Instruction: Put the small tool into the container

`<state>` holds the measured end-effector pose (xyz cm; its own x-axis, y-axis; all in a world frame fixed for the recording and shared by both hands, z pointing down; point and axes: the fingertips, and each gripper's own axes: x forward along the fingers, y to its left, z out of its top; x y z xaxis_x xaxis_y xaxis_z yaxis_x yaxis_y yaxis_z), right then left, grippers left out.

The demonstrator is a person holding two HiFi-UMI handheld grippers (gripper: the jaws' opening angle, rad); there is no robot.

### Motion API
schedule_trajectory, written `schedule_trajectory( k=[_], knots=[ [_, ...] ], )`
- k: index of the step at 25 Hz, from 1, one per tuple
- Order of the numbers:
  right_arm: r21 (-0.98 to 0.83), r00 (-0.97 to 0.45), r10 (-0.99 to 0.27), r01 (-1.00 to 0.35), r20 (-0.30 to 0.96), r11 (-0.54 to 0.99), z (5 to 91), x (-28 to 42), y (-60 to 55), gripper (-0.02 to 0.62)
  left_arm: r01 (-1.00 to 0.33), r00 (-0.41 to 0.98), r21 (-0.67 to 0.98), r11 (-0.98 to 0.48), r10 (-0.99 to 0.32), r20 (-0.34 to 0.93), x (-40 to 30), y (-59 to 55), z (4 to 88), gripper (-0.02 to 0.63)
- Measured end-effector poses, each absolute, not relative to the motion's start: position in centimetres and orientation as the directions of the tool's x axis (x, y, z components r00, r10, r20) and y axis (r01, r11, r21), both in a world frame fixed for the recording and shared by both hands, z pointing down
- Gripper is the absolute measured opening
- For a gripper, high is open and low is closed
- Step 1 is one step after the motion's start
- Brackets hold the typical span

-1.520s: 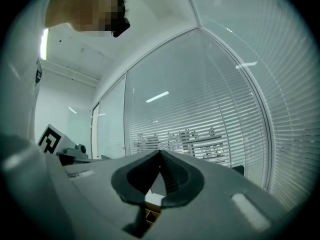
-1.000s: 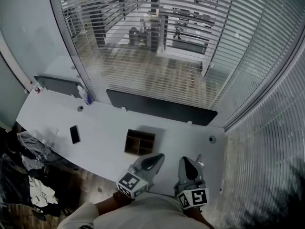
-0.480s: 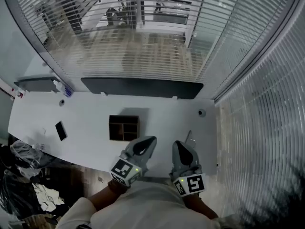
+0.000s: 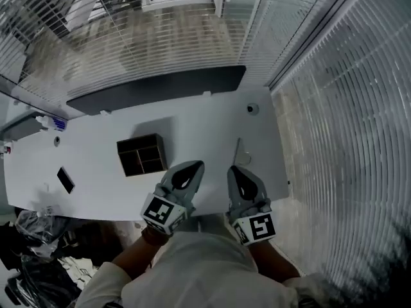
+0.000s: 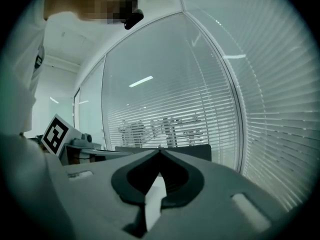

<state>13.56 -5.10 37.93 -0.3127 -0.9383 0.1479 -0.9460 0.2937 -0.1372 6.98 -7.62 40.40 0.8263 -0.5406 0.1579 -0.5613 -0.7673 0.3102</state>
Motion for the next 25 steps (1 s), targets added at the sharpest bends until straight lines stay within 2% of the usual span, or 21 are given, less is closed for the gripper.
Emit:
schedule_trajectory(
  k=[14, 25],
  knots=[
    [-0.164, -0.219, -0.941, -0.970, 0.257, 0.181, 44.9, 17.4, -3.7, 0.002, -0.466, 0.884, 0.359, -0.809, -0.405, 0.235, 13.1, -6.4, 46.9, 0.003],
    [-0.202, -0.147, -0.922, -0.976, 0.357, 0.077, 53.1, 21.1, -3.3, 0.002, -0.454, 0.885, 0.386, -0.803, -0.357, 0.297, 16.4, -6.6, 53.2, 0.003]
  ],
)
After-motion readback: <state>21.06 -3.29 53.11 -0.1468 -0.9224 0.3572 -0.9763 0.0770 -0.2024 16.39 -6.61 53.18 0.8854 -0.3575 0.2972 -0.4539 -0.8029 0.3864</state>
